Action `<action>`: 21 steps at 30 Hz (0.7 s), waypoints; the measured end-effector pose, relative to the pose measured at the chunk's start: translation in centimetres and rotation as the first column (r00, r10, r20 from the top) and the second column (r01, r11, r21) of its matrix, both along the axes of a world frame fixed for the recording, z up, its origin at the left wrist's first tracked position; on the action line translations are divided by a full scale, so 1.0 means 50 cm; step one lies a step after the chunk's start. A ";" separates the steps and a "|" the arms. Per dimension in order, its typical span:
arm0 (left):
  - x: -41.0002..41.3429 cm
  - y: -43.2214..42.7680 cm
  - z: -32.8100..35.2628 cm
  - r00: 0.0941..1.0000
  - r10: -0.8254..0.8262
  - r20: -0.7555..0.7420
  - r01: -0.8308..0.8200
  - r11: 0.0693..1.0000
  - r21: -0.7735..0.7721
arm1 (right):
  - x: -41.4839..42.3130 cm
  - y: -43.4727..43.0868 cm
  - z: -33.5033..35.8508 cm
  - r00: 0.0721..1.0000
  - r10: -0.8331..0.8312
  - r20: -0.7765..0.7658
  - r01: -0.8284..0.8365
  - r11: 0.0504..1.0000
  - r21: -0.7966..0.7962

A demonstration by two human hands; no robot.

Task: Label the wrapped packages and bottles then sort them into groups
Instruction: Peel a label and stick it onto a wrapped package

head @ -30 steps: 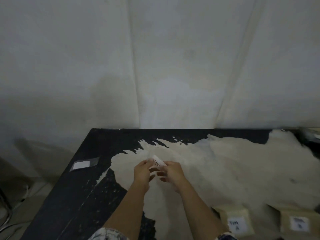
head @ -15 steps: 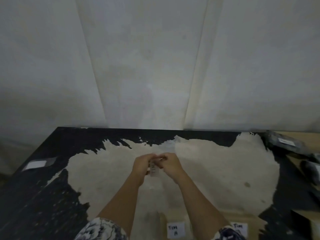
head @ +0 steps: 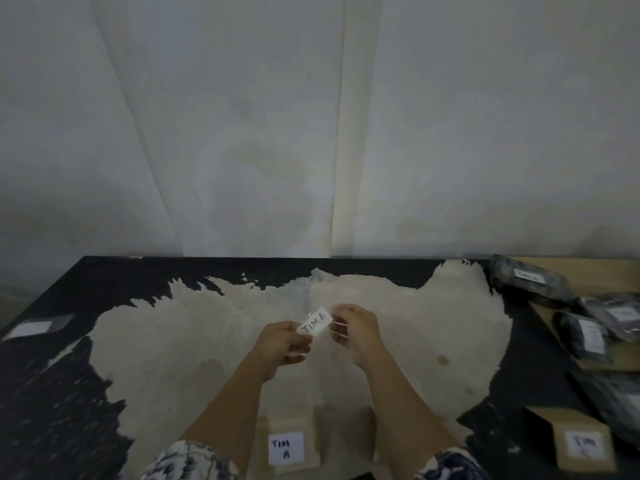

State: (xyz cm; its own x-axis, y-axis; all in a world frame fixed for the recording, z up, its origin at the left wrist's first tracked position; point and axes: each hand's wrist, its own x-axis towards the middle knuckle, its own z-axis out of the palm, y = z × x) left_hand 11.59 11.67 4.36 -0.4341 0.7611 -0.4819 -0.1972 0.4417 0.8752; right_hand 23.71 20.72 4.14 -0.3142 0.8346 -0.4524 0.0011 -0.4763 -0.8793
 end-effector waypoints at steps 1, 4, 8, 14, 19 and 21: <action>0.010 0.001 0.001 1.000 -0.012 -0.016 0.012 1.000 0.005 | 0.015 0.004 0.000 1.000 -0.001 -0.007 0.001 1.000 0.009; 0.048 0.002 0.007 1.000 0.009 -0.025 -0.009 1.000 0.021 | 0.062 0.012 0.000 1.000 0.005 0.003 -0.005 0.999 0.048; 0.105 -0.005 0.003 0.978 0.208 0.035 -0.210 0.976 0.060 | 0.133 0.011 0.002 0.999 -0.029 0.020 0.028 0.998 0.061; 0.248 -0.047 -0.011 0.924 0.346 0.165 -0.361 0.930 0.073 | 0.274 -0.039 -0.002 0.999 0.023 0.028 -0.024 0.999 0.025; 0.382 -0.057 -0.011 0.908 0.360 0.215 -0.381 0.922 0.066 | 0.412 -0.061 -0.010 0.995 0.053 0.089 -0.060 0.996 0.072; 0.427 -0.044 -0.011 0.922 0.332 0.199 -0.349 0.935 0.058 | 0.462 -0.057 -0.014 0.996 0.022 0.088 -0.028 0.998 0.062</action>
State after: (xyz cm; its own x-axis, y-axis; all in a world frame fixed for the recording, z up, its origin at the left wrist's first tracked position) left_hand 32.93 9.49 3.81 -0.5858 0.6271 -0.5135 -0.4824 0.2394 0.8426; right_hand 46.83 17.85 3.46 -0.2970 0.8546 -0.4260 0.0901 -0.4191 -0.9035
